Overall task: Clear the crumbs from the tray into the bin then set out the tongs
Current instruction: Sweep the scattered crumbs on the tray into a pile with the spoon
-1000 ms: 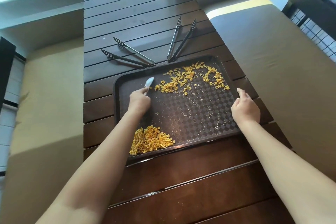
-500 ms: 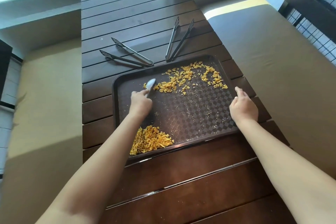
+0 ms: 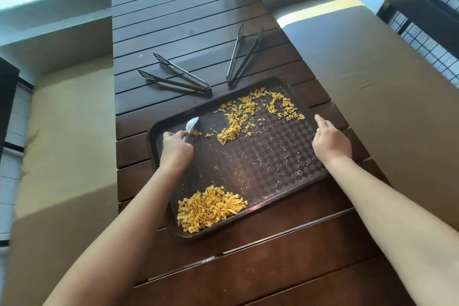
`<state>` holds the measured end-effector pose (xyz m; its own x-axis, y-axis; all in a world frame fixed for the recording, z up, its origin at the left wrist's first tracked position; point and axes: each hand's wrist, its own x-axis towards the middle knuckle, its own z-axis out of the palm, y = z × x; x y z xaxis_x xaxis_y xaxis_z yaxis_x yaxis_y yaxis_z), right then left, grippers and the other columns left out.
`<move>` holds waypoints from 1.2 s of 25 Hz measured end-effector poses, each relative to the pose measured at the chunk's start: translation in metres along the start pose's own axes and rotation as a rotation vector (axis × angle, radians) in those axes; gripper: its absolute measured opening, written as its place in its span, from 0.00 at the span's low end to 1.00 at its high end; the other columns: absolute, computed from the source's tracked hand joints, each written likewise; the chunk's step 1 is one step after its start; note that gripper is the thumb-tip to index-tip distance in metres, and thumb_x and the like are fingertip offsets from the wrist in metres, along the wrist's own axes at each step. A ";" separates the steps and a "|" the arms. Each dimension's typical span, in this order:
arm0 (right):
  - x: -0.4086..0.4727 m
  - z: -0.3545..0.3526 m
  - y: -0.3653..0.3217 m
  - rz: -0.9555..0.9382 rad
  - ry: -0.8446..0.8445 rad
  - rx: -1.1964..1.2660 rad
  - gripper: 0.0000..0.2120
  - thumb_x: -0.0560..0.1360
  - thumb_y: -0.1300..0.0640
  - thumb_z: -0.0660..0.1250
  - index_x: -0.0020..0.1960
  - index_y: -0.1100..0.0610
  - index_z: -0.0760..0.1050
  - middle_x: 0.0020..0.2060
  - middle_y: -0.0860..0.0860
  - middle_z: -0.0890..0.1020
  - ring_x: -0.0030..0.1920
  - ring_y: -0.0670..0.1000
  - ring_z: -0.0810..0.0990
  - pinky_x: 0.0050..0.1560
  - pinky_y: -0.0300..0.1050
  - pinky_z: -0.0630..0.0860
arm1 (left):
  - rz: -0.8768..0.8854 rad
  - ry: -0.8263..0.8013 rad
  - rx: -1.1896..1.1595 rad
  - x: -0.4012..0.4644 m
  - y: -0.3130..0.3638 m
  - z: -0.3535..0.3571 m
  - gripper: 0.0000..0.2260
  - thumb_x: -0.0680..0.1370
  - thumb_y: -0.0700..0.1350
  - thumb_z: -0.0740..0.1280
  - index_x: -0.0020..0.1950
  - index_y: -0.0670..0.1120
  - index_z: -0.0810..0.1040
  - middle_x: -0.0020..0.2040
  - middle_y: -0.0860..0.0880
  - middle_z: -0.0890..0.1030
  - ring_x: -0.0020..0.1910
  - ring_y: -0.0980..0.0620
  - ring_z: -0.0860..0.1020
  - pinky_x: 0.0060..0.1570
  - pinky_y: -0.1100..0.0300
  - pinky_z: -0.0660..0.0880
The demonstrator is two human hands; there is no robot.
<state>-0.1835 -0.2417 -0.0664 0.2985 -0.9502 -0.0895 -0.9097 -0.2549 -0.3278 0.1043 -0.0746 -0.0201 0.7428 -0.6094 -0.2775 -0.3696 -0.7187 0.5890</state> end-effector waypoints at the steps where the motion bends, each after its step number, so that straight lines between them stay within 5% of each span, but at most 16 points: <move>1: 0.000 -0.001 0.000 -0.014 0.001 -0.012 0.22 0.80 0.61 0.52 0.73 0.56 0.61 0.66 0.56 0.72 0.57 0.62 0.75 0.50 0.52 0.73 | -0.001 -0.001 0.006 -0.005 -0.004 -0.001 0.20 0.77 0.34 0.56 0.69 0.43 0.71 0.63 0.42 0.66 0.36 0.58 0.66 0.31 0.72 0.64; 5: 0.003 -0.004 0.009 -0.064 0.005 -0.045 0.21 0.80 0.60 0.52 0.73 0.55 0.62 0.65 0.56 0.74 0.55 0.63 0.76 0.49 0.53 0.74 | 0.013 -0.034 -0.004 -0.036 -0.014 0.004 0.18 0.78 0.34 0.56 0.68 0.41 0.72 0.61 0.42 0.67 0.37 0.57 0.67 0.29 0.75 0.68; 10: 0.008 -0.012 0.024 -0.035 -0.002 -0.093 0.20 0.79 0.56 0.53 0.71 0.52 0.65 0.63 0.58 0.74 0.59 0.63 0.71 0.55 0.55 0.70 | 0.030 -0.094 -0.017 -0.065 -0.014 0.011 0.18 0.79 0.35 0.56 0.67 0.42 0.73 0.62 0.42 0.68 0.47 0.54 0.68 0.39 0.72 0.67; 13: -0.013 -0.012 0.029 0.126 0.173 -0.001 0.26 0.73 0.49 0.53 0.67 0.57 0.69 0.60 0.63 0.73 0.57 0.65 0.69 0.56 0.56 0.68 | -0.008 0.013 -0.109 -0.061 -0.014 0.000 0.19 0.77 0.34 0.56 0.67 0.42 0.73 0.62 0.42 0.67 0.42 0.54 0.71 0.36 0.69 0.69; 16: -0.056 0.002 0.017 0.401 0.331 0.159 0.26 0.73 0.52 0.60 0.68 0.60 0.65 0.62 0.64 0.69 0.60 0.65 0.67 0.59 0.56 0.65 | -0.062 0.037 -0.080 -0.063 -0.018 -0.007 0.20 0.77 0.34 0.55 0.69 0.40 0.70 0.64 0.41 0.64 0.44 0.49 0.71 0.40 0.62 0.71; 21: -0.104 0.024 -0.026 0.683 0.248 0.300 0.33 0.74 0.56 0.62 0.74 0.62 0.52 0.65 0.63 0.66 0.64 0.63 0.66 0.62 0.55 0.61 | -0.073 -0.048 -0.055 -0.090 -0.012 0.008 0.21 0.77 0.32 0.56 0.70 0.41 0.68 0.68 0.40 0.61 0.38 0.54 0.68 0.24 0.76 0.68; 26: -0.113 0.031 -0.040 0.698 0.202 0.251 0.35 0.73 0.61 0.60 0.75 0.64 0.47 0.66 0.61 0.66 0.64 0.62 0.66 0.61 0.55 0.61 | -0.004 -0.172 -0.066 -0.107 -0.001 0.028 0.21 0.77 0.33 0.55 0.69 0.44 0.70 0.64 0.43 0.64 0.38 0.56 0.68 0.30 0.72 0.68; 30: -0.094 0.025 -0.027 0.617 0.163 0.226 0.35 0.74 0.60 0.60 0.75 0.63 0.46 0.69 0.60 0.65 0.66 0.60 0.66 0.62 0.54 0.62 | -0.041 -0.054 -0.091 -0.098 -0.008 0.012 0.21 0.76 0.32 0.55 0.69 0.42 0.70 0.64 0.41 0.63 0.43 0.51 0.71 0.42 0.63 0.72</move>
<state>-0.1800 -0.1411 -0.0727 -0.3202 -0.9289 -0.1862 -0.8114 0.3703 -0.4522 0.0277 -0.0135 -0.0069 0.7244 -0.5986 -0.3419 -0.2851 -0.7116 0.6421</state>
